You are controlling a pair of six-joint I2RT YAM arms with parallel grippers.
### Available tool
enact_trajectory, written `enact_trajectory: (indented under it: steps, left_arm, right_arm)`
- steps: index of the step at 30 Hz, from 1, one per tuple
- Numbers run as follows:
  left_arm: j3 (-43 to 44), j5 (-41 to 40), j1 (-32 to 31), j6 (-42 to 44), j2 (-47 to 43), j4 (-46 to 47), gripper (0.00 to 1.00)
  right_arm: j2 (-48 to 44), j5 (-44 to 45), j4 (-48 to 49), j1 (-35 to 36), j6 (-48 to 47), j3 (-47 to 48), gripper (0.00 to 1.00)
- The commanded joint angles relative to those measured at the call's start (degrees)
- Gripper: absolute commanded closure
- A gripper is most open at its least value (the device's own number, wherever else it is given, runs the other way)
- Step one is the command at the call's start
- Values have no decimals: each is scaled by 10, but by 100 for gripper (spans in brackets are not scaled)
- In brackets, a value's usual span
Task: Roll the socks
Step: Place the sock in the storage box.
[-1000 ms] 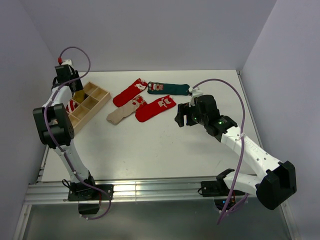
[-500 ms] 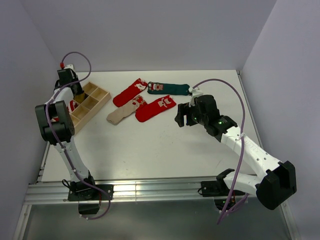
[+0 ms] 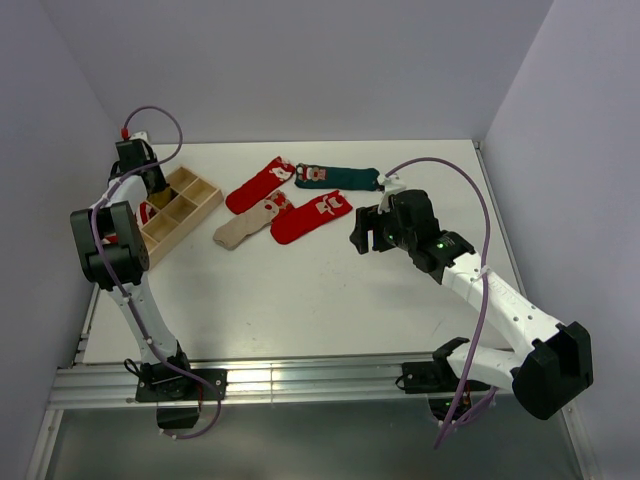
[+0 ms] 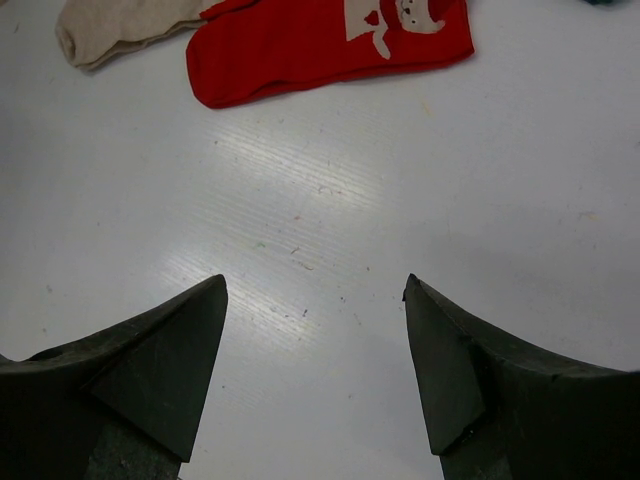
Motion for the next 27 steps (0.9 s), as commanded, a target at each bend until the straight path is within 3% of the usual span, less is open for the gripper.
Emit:
enact_trajectory:
  steps: [1, 18, 24, 27]
  left_arm:
    - [-1, 5, 1, -13, 12, -100, 100]
    - [92, -15, -7, 10, 113, -196, 96]
    - [133, -7, -10, 23, 151, -216, 88]
    - [121, -3, -10, 15, 133, -192, 79]
  right_arm:
    - [-12, 15, 11, -6, -13, 14, 21]
    - [-18, 21, 13, -6, -11, 5, 22]
    - [-18, 19, 13, -6, -11, 4, 22]
    - [-24, 24, 8, -6, -12, 5, 22]
